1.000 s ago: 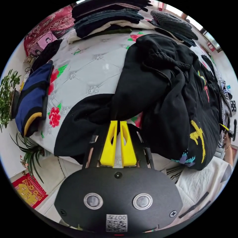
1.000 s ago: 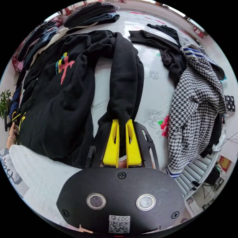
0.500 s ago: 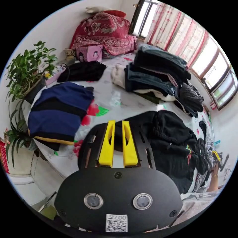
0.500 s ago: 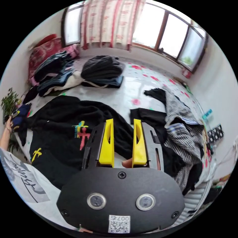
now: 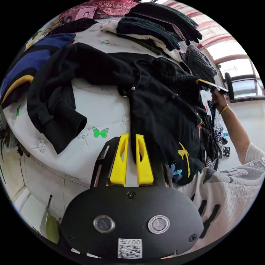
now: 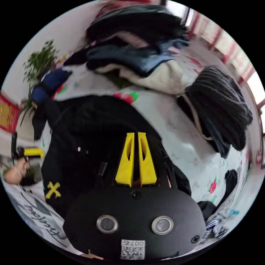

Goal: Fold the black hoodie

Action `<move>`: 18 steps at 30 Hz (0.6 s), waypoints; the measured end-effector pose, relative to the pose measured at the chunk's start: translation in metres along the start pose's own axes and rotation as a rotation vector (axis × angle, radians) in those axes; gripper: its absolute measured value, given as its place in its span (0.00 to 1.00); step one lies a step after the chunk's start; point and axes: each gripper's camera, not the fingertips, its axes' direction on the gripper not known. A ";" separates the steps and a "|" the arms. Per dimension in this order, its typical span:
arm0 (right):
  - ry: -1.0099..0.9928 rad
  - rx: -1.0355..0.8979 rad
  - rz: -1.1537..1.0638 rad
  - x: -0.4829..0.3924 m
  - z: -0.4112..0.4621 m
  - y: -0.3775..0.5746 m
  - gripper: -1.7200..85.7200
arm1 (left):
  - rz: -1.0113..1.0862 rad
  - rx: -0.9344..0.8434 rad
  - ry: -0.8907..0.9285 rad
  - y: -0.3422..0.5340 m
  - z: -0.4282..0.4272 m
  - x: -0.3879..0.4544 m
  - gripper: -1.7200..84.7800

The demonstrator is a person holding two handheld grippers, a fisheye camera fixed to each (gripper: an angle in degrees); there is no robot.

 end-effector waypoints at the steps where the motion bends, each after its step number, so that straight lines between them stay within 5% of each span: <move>1: -0.017 0.068 0.100 0.025 -0.020 -0.006 0.06 | -0.006 -0.002 0.008 0.007 -0.002 -0.006 0.08; 3: -0.075 0.164 0.313 0.093 -0.066 -0.012 0.08 | -0.006 -0.015 0.005 0.014 -0.004 -0.011 0.09; 7: 0.000 0.224 0.311 0.113 -0.109 0.036 0.10 | -0.018 -0.019 0.044 0.029 -0.011 -0.024 0.10; 18: -0.173 -0.096 0.516 0.092 -0.152 0.453 0.15 | 0.012 -0.014 0.136 0.078 -0.029 -0.047 0.13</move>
